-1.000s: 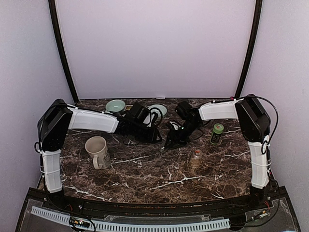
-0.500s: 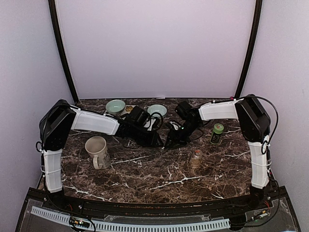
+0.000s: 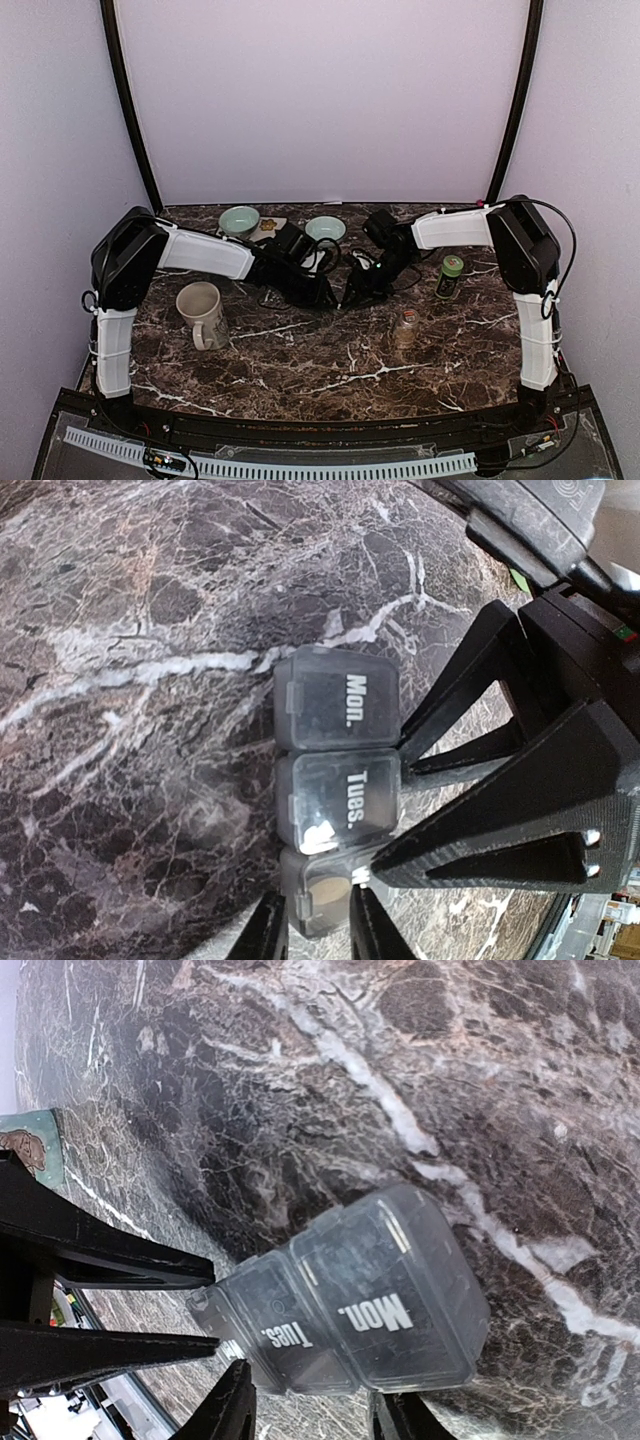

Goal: Sort the pills into containers
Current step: Close the lid of the pill container on the pill container.

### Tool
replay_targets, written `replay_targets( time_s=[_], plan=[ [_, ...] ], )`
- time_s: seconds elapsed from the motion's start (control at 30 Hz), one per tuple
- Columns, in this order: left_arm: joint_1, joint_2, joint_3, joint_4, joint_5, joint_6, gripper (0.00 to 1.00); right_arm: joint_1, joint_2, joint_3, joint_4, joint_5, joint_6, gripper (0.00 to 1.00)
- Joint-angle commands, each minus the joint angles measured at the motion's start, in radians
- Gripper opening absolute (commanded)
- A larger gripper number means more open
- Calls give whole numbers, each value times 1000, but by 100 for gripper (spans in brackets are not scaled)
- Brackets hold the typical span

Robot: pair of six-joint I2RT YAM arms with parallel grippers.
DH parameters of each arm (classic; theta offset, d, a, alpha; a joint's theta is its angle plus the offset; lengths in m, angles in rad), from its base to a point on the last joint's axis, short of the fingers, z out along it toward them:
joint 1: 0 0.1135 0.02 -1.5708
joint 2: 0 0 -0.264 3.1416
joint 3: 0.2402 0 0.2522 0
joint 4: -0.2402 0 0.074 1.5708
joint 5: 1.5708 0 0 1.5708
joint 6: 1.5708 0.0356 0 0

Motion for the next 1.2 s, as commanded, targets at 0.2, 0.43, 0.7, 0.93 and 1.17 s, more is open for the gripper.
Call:
replay_targets(
  time_s=[0.2, 0.43, 0.7, 0.93, 1.17],
  plan=[
    [-1, 34, 27, -31, 30, 7, 19, 7, 28, 15, -15, 8, -21, 40],
    [-4, 51, 24, -25, 54, 11, 16, 7, 45, 28, -25, 7, -23, 39],
    [-14, 76, 14, -7, 82, 5, 10, 6, 57, 18, -30, 7, -24, 38],
    [-28, 96, 11, 13, 93, -6, 8, 7, 56, 6, -34, 10, -25, 37],
    [-52, 116, 9, 24, 93, -11, 7, 6, 54, -3, -44, 16, -30, 37]
  ],
)
